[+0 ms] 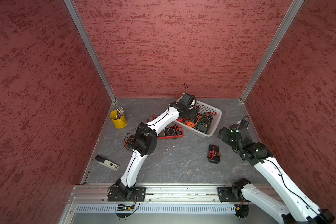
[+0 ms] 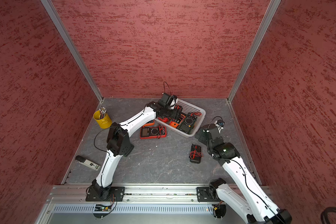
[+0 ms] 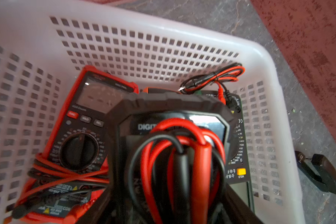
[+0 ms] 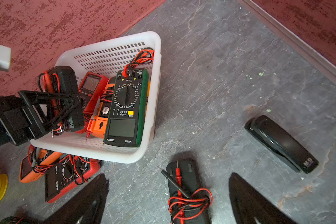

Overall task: Put the multimeter into the basket
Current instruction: Place the multimeter in the basket.

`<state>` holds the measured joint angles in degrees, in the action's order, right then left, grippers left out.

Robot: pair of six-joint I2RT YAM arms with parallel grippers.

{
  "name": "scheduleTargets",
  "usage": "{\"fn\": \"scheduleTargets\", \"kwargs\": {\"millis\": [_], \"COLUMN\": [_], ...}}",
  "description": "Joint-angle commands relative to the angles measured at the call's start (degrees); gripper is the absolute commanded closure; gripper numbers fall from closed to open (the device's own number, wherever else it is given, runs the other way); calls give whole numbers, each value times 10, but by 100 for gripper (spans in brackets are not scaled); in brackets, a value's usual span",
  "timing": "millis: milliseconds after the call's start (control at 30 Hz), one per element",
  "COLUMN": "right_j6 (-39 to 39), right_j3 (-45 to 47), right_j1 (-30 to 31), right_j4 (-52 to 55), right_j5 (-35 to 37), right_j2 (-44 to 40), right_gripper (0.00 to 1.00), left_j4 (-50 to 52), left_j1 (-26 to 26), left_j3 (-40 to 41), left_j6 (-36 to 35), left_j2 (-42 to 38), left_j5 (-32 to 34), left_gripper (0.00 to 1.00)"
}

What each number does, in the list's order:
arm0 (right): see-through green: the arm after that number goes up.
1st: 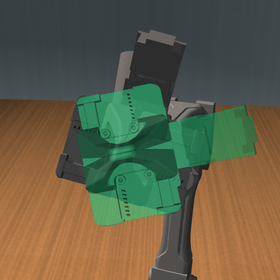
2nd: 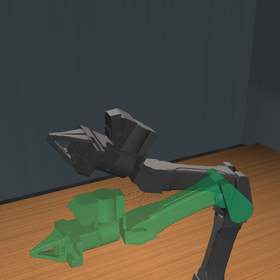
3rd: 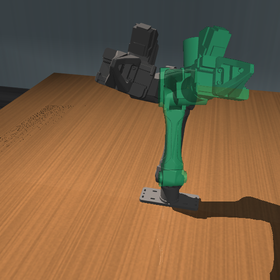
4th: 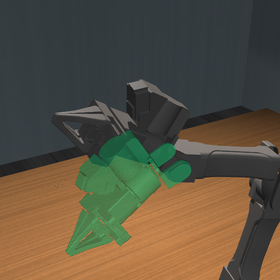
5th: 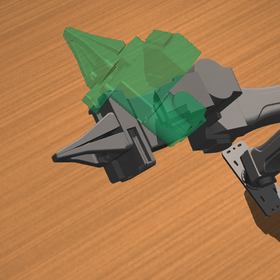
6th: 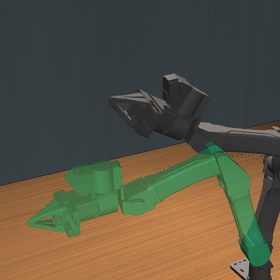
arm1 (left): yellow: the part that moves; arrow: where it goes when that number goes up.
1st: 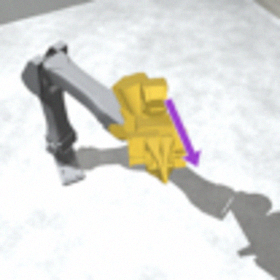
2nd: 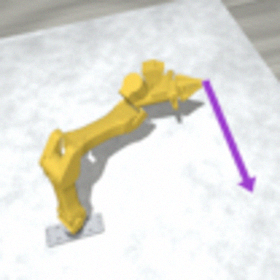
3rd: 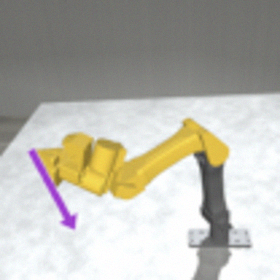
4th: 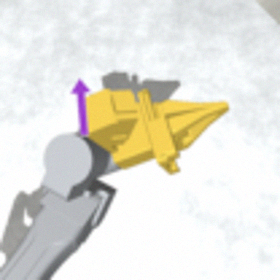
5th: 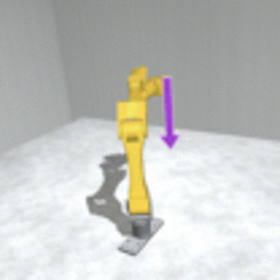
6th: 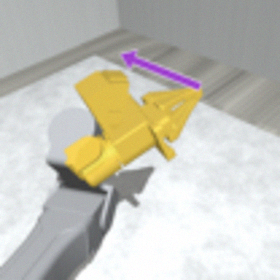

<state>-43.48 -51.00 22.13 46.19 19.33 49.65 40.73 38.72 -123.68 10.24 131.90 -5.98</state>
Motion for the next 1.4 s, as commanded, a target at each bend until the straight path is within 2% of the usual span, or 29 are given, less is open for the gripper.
{"fn": "scheduleTargets", "kwargs": {"millis": [0,167,467,600,733,967,1200,1367], "right_j6": [-4,-5,-9,-5,-4,1,5,17], "right_j3": [12,15,19,27,49,90,116,115], "right_j1": [-4,-4,-4,-4,-4,-5,-5,1], "right_j4": [17,28,51,59,62,54,28,22], "right_j5": [-6,-10,-17,-42,-78,-126,-177,-199], "right_j2": [-2,16,39,48,54,66,88,108], "right_gripper": [1,4,9,10,9,11,13,11], "left_j4": [8,25,33,37,39,43,39,17], "left_j1": [6,12,21,22,23,26,33,36], "left_j3": [-20,-18,-5,-5,-5,-5,0,41], "left_j6": [-6,-13,-28,-29,-28,-24,-21,-15], "left_j2": [10,20,33,36,37,32,6,-53], "left_j5": [-4,23,47,48,49,52,52,61], "left_gripper": [74,72,61,49,29,6,2,0]}}
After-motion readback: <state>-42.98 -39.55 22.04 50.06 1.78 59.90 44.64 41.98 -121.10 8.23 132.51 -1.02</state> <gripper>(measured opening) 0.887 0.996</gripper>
